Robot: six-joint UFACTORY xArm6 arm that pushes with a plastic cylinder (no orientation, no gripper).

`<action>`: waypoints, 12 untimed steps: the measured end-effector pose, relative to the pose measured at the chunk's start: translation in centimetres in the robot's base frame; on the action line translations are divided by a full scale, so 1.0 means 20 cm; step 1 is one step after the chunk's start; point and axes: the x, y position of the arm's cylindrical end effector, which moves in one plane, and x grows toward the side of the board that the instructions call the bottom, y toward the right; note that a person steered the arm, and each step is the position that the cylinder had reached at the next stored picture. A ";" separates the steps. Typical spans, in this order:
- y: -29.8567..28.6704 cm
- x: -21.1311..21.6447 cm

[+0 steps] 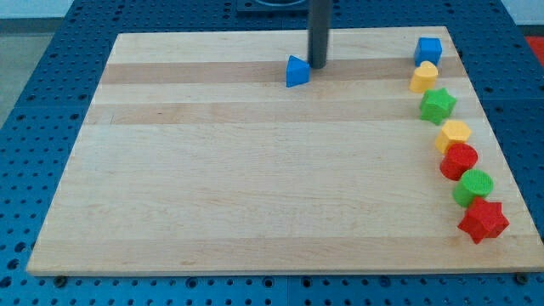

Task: Push the blue cube to the center

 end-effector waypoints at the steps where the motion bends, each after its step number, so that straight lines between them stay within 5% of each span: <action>1: 0.14 -0.20; 4: 0.90 -0.28; 7: 0.87 0.10; 10: 0.34 0.32; 12: 0.58 0.39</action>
